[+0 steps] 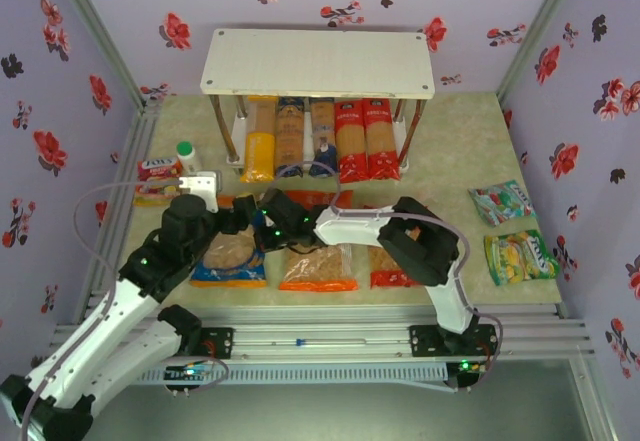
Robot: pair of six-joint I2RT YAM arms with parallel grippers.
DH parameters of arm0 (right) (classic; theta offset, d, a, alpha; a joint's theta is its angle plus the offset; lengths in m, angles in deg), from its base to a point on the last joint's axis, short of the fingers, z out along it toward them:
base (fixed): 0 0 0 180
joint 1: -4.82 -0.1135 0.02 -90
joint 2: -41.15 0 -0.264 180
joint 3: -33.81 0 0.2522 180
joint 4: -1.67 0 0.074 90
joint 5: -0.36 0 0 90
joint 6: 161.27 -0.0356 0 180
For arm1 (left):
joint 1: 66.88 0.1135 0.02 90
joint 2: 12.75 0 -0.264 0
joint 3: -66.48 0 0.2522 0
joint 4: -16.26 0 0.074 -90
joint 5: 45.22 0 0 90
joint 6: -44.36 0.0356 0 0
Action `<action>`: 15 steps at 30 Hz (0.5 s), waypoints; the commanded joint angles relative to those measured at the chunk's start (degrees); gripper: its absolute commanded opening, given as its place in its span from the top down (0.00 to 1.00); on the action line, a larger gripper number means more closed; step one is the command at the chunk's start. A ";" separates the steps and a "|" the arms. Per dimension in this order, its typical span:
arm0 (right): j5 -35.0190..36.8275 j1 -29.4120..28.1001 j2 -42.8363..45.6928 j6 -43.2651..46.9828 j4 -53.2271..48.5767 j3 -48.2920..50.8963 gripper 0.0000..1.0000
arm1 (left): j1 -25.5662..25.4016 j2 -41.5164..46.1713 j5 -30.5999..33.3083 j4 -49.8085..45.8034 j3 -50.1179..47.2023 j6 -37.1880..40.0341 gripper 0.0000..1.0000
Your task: Place and organize the pasta boxes and bags onto the shelf
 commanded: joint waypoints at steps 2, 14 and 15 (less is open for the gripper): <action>5.24 0.61 5.14 1.85 -1.39 4.88 1.00 | -1.29 -2.77 -0.10 -1.75 -1.67 -1.72 0.16; 11.55 1.83 13.58 10.77 -9.66 7.07 0.49 | -3.52 -7.31 4.40 0.19 -5.38 -2.55 0.18; 13.36 1.91 15.79 11.58 -11.12 7.61 0.42 | -3.67 -8.17 4.47 0.51 -5.63 -2.46 0.19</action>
